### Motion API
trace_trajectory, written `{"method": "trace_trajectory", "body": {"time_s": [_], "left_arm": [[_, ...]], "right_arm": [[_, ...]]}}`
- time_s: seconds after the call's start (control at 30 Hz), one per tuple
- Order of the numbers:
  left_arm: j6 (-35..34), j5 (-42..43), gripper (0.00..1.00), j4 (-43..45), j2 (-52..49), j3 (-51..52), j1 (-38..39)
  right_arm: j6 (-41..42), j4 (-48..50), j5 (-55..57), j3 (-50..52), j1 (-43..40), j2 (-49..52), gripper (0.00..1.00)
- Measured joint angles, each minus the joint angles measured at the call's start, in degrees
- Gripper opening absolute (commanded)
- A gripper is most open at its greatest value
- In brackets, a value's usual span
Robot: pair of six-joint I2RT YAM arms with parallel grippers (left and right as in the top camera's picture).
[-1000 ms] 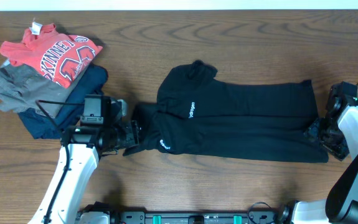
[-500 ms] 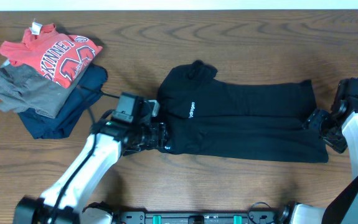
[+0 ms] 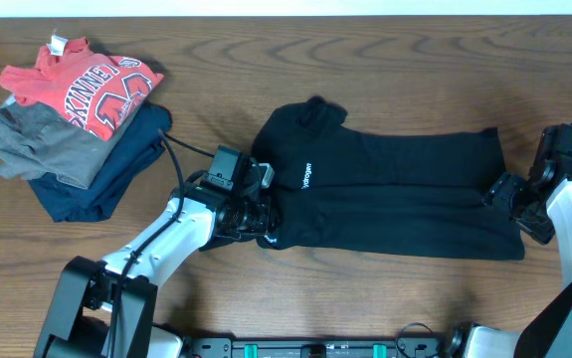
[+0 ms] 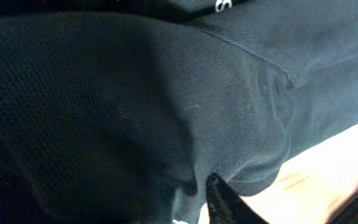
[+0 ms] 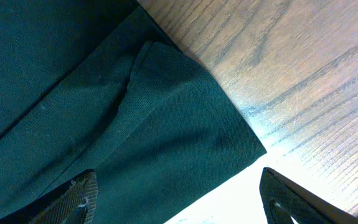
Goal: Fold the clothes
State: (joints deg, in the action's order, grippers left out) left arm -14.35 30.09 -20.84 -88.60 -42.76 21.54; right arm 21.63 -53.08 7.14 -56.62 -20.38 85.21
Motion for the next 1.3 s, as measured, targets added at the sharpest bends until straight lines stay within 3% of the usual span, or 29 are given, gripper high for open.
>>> {"method": "trace_trajectory", "body": {"time_s": [0.33, 0.5, 0.83, 1.0, 1.07, 1.13, 1.3], "left_arm": [[0.0, 1.2, 0.3, 0.3, 4.5, 0.0, 0.0], [-0.3, 1.5, 0.06, 0.3, 4.3, 0.0, 0.0], [-0.8, 1.7, 0.06, 0.5, 3.6, -0.1, -0.5], [-1.8, 1.0, 0.07, 5.3, 5.2, -0.9, -4.7], [-2.1, -0.3, 0.46, 5.6, 5.7, -1.8, -6.2], [-2.8, -1.3, 0.7, 4.4, 5.6, -2.4, -6.6], [-3.7, -2.1, 0.68, -1.2, 4.3, -2.5, -6.3]], "right_arm": [[0.0, 0.0, -0.1, 0.0, 0.0, 0.0, 0.82], [0.0, -0.1, -0.1, 0.0, 0.0, 0.0, 0.82], [0.0, -0.4, -0.1, 0.0, 0.0, 0.0, 0.82], [0.0, -0.4, -0.1, 0.0, 0.0, 0.0, 0.82], [0.0, -0.4, -0.1, 0.0, 0.0, 0.0, 0.82], [0.0, -0.4, -0.1, 0.0, 0.0, 0.0, 0.82], [0.0, -0.5, -0.1, 0.0, 0.0, 0.0, 0.82]]}}
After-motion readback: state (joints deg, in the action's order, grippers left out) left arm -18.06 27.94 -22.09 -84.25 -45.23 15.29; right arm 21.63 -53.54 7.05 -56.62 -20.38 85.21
